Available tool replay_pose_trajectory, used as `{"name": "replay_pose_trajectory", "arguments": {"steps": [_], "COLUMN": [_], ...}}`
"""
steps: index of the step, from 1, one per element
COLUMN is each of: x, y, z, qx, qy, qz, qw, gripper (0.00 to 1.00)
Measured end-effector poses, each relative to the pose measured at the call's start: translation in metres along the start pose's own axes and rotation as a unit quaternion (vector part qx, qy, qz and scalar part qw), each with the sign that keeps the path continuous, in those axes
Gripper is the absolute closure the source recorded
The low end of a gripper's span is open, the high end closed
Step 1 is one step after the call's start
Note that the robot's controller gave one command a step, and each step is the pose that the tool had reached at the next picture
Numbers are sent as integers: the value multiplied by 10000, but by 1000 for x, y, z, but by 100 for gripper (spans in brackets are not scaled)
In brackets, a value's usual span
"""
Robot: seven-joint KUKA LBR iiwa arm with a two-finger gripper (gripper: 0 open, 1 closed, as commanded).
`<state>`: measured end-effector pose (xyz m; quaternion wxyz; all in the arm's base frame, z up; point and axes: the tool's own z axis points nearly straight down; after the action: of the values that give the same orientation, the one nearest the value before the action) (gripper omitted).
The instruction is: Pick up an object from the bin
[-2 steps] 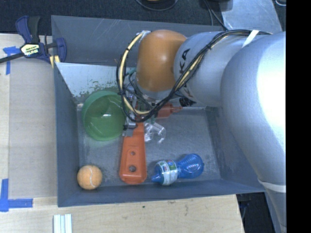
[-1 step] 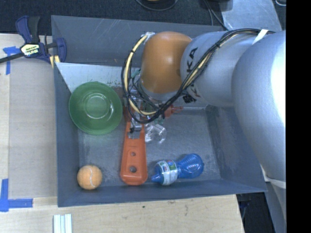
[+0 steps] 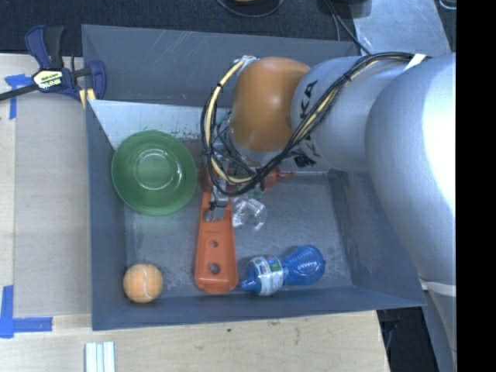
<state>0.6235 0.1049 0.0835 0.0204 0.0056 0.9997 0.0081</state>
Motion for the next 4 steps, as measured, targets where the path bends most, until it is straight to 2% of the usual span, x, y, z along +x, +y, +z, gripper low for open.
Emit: {"name": "replay_pose_trajectory", "arguments": {"steps": [2,3,4], "x": [0,2,-3], "y": [0,5,10], "z": [0,1,4], "qx": [0,-18,-11], "qy": [1,-94,-71], "qz": [5,90,70], "qw": [10000,9999,10000], "gripper": [100,100,100]}}
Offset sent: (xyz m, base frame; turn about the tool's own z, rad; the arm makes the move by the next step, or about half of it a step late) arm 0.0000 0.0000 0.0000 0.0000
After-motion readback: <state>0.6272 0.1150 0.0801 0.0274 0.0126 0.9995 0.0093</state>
